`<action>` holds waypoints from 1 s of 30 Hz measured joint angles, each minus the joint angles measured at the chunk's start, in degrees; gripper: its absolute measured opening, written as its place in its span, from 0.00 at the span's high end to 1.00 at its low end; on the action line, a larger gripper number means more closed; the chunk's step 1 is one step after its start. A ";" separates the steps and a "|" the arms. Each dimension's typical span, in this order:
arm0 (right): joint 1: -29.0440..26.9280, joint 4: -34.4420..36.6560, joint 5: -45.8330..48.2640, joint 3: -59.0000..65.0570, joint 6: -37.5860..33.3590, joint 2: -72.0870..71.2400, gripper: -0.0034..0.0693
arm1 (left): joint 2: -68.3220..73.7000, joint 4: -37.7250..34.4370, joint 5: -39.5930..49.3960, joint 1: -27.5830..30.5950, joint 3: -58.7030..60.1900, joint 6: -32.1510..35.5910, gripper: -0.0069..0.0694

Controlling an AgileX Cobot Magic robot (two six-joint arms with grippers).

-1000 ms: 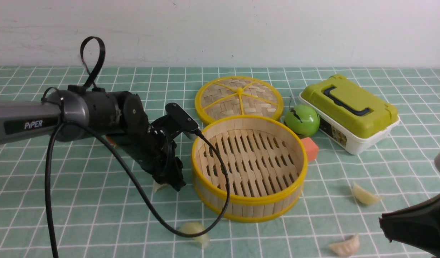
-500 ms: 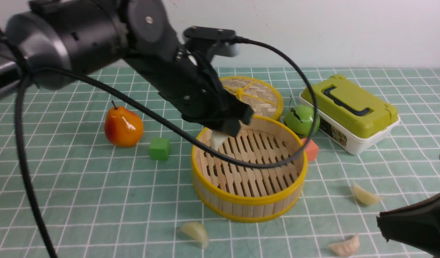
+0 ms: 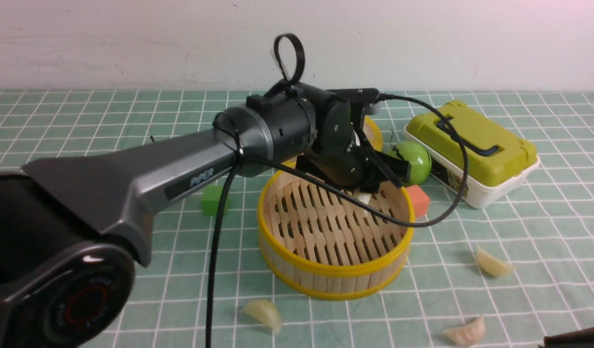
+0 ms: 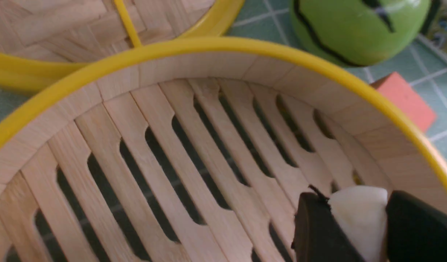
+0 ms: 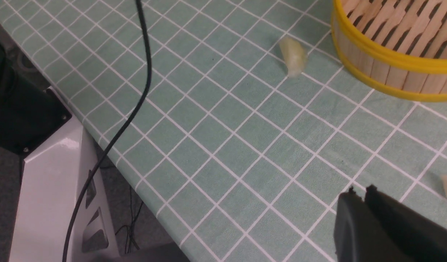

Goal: Put the dumplings into the steamer on the table with the blue tablecloth.
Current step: 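Place the dumpling into the bamboo steamer basket with the left gripper, then reach for and grasp a dumpling on the table with the left gripper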

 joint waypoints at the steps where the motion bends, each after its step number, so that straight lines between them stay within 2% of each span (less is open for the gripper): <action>1: 0.00 -0.18 0.08 0.00 0.00 -0.33 0.90 | 0.85 0.27 0.00 0.00 -0.35 -0.15 0.61; 4: 0.00 -0.89 0.13 -0.05 0.00 -1.17 0.89 | 2.52 0.69 0.09 0.00 -0.97 -0.36 0.58; 6: 0.00 -1.73 -0.16 -0.05 0.00 -1.46 0.89 | 3.09 1.52 0.50 0.00 -1.27 -0.47 0.50; 7: 0.00 -2.04 -0.44 -0.05 0.00 -1.51 0.89 | 3.07 1.52 1.29 0.00 -1.61 -0.47 0.43; 8: 0.00 -2.04 -0.50 -0.05 0.00 -1.51 0.89 | 3.02 1.52 1.51 0.00 -1.69 -0.47 0.42; 10: 0.00 -2.15 -1.47 -0.05 0.00 -1.51 0.88 | 2.15 1.90 6.83 0.00 -3.49 -0.47 0.29; 11: 0.00 -2.15 -1.69 -0.05 0.00 -1.51 0.88 | 1.88 2.05 7.96 0.00 -4.21 -0.47 0.26; 14: 0.00 -2.15 -2.81 -0.05 0.00 -1.51 0.88 | -0.41 2.50 18.56 0.00 -9.86 0.48 0.18; 19: 0.00 -2.15 -5.33 -0.05 0.00 -1.51 0.87 | -5.78 6.75 34.04 0.00 -19.48 2.45 0.16; 23: 0.00 -2.15 -7.00 -0.05 0.00 -1.51 0.87 | -11.15 7.85 36.31 0.00 -18.83 2.69 0.16; 30: 0.00 -1.76 -9.65 -0.05 0.00 -1.51 0.86 | -26.12 8.23 36.50 0.00 -2.83 3.71 0.21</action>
